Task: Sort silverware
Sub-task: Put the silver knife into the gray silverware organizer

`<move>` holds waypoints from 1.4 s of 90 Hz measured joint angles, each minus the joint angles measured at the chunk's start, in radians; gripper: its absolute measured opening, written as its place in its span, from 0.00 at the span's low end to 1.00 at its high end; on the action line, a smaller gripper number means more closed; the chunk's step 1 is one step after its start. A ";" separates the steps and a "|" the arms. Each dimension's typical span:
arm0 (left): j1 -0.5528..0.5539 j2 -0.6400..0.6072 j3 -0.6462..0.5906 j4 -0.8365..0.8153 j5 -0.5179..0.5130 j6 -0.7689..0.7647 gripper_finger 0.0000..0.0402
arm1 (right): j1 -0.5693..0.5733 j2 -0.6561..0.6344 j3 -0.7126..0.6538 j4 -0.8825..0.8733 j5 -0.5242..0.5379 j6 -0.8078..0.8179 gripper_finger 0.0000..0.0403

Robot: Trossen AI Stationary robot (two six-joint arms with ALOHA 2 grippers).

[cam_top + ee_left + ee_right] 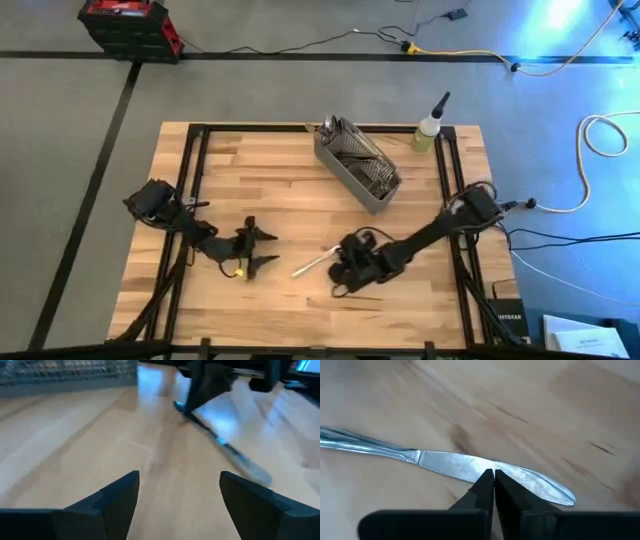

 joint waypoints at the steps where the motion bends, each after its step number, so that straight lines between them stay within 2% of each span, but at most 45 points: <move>1: -0.006 0.000 -0.002 0.004 0.001 -0.011 0.65 | -0.002 0.010 0.012 0.000 0.001 0.000 0.00; 13: -0.123 0.000 -0.006 0.010 0.015 -0.064 0.65 | -0.012 0.099 0.116 0.004 0.024 -0.023 0.00; 19: -0.193 0.000 -0.007 0.004 -0.011 -0.111 0.65 | -0.010 0.121 0.146 0.003 0.031 -0.023 0.00; 30: -0.309 0.000 -0.002 -0.001 -0.132 -0.184 0.65 | -0.009 0.132 0.169 -0.001 0.030 -0.030 0.00; 39: -0.363 0.000 0.020 -0.032 -0.259 -0.195 0.65 | -0.009 0.135 0.181 -0.005 0.026 -0.034 0.00; 46: -0.364 0.000 0.055 -0.106 -0.307 -0.196 0.65 | -0.009 0.135 0.189 -0.005 0.020 -0.036 0.00; 74: -0.321 0.000 0.242 -0.454 -0.333 -0.224 0.65 | -0.009 0.137 0.210 0.002 0.009 0.073 0.00; 82: -0.320 0.000 0.263 -0.554 -0.322 -0.304 0.65 | -0.009 0.138 0.210 -0.001 0.025 0.073 0.00; 93: -0.300 0.001 0.290 -0.687 -0.257 -0.415 0.65 | -0.009 0.138 0.210 0.003 0.039 0.076 0.00; 110: -0.261 0.002 0.335 -0.700 -0.202 -0.382 0.65 | -0.009 0.138 0.211 0.020 0.057 0.077 0.00; 126: -0.264 0.002 0.364 -0.705 -0.199 -0.332 0.65 | -0.009 0.138 0.211 0.022 0.078 0.087 0.00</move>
